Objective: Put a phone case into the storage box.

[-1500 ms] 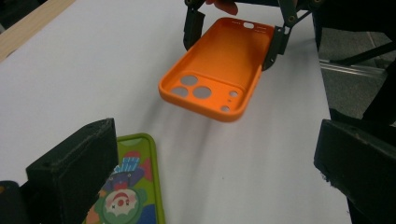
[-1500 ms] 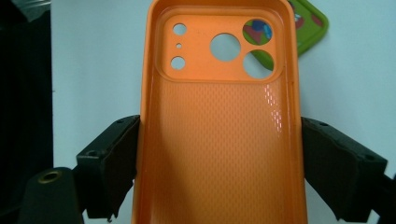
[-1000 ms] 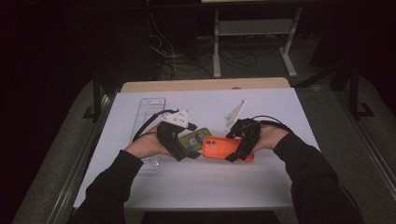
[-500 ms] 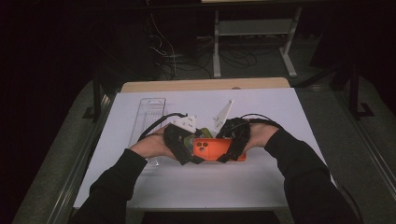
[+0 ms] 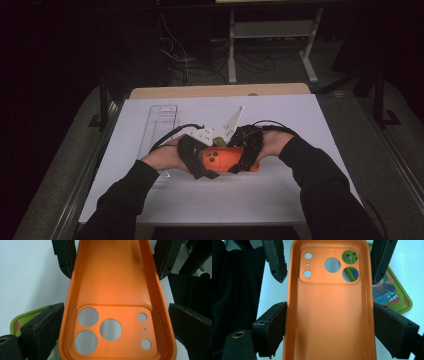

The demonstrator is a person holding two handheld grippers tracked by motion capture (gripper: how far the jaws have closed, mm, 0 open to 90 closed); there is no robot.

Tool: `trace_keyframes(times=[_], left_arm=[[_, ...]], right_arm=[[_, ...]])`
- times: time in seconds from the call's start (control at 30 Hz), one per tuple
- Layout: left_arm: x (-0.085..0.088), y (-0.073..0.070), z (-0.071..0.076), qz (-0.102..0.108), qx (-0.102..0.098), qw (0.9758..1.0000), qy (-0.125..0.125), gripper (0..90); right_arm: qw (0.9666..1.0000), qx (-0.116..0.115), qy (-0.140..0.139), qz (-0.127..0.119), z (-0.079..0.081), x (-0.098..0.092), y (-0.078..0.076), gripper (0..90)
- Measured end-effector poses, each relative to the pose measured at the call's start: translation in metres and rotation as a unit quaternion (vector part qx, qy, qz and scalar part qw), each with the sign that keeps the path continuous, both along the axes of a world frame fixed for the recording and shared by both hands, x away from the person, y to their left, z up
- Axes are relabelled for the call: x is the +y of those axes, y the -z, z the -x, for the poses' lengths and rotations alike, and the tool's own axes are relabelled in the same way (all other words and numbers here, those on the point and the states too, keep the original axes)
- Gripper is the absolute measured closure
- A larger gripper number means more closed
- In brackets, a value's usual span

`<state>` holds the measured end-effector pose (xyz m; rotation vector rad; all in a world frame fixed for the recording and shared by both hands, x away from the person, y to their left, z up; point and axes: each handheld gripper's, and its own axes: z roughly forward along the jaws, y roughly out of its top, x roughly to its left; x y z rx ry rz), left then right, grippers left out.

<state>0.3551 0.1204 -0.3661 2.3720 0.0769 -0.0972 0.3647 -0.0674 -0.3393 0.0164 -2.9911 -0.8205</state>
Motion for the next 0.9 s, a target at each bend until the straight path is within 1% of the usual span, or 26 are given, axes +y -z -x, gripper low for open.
trace_keyframes(times=[0.03,0.1,0.13,0.27,0.3,0.33,0.37,0.4,0.47,0.53,0.6,0.63,0.67,0.7,0.73,0.77,0.8,0.83,0.87,0.9], left_arm=[[0.0003,0.0001,-0.0003,-0.005,-0.002,1.0,-0.001,5.2],[0.0005,0.0003,-0.0003,-0.006,-0.002,1.0,-0.003,6.0],[0.0008,0.0004,-0.0012,-0.008,-0.005,1.0,-0.001,8.0],[0.0015,0.0005,-0.0014,-0.008,-0.001,1.0,0.001,14.5],[0.0018,0.0003,-0.0016,-0.008,0.002,1.0,0.0,14.9],[0.0022,0.0001,-0.0023,-0.009,0.0,1.0,0.002,15.1],[0.0024,0.0,-0.002,-0.003,0.002,1.0,0.001,15.3],[0.0024,0.0,-0.002,-0.003,0.002,1.0,0.001,15.4],[0.002,-0.0007,-0.0019,0.005,0.003,1.0,0.001,15.8],[0.0015,-0.001,-0.0016,0.005,0.004,1.0,0.002,15.9],[0.0005,-0.0022,-0.001,0.002,-0.003,1.0,0.001,16.2],[-0.0004,-0.0021,0.0014,-0.003,-0.003,1.0,0.002,16.4],[-0.0009,-0.0017,0.0018,-0.007,-0.009,0.9999,0.003,16.5],[-0.0012,-0.0016,0.0025,-0.012,-0.011,0.9999,0.002,16.6],[-0.0012,-0.0016,0.0025,-0.012,-0.011,0.9999,0.002,16.7],[-0.0017,-0.0013,0.002,-0.014,-0.015,0.9998,0.006,16.7],[-0.0022,-0.0002,0.0027,-0.016,-0.012,0.9998,0.004,16.7],[-0.0033,0.0008,0.0034,-0.025,-0.018,0.9995,0.003,16.7],[-0.0038,0.0014,0.0037,-0.03,-0.017,0.9994,-0.001,16.7],[-0.0039,0.0012,0.0035,-0.033,-0.019,0.9993,-0.003,16.7]], right_arm=[[1.0,0.0,-0.003,-0.001,-0.0006,0.0012,0.0012,15.1],[1.0,-0.002,-0.003,0.002,-0.0008,0.0016,0.0014,15.1],[1.0,0.001,-0.002,0.002,-0.0006,0.0027,0.002,15.1],[1.0,-0.001,-0.005,-0.001,-0.0014,0.0037,0.0022,15.1],[1.0,0.0,-0.006,-0.001,-0.0015,0.0039,0.002,15.1],[1.0,0.007,-0.004,-0.002,-0.001,0.0042,0.0022,15.1],[1.0,0.006,-0.003,0.0,-0.001,0.0042,0.0014,15.1],[1.0,0.0,-0.007,0.0,-0.0018,0.0043,0.0008,15.1],[1.0,0.0,-0.005,0.001,-0.0012,0.0036,-0.0007,15.0],[1.0,-0.002,-0.004,0.004,-0.001,0.0027,-0.0019,15.0],[1.0,0.004,-0.003,0.001,-0.001,0.0013,-0.0021,14.9],[1.0,0.004,-0.005,0.001,0.0,0.001,-0.0018,14.7],[1.0,0.002,-0.007,0.001,0.0012,0.001,-0.0011,14.6],[1.0,-0.004,-0.007,0.001,0.0026,0.0013,0.0,14.2],[1.0,-0.004,-0.007,0.001,0.0026,0.0013,0.0,14.2],[1.0,0.001,-0.003,-0.007,0.0022,0.0017,0.0036,9.3],[1.0,0.001,-0.003,-0.007,0.0022,0.0017,0.0036,9.3],[0.9999,0.003,0.01,-0.007,0.0019,0.0009,0.0045,1.1],[0.9998,0.01,0.014,-0.013,0.0013,-0.0001,0.0051,0.0],[0.9994,0.016,0.025,-0.017,0.0013,-0.002,0.0046,0.0]])
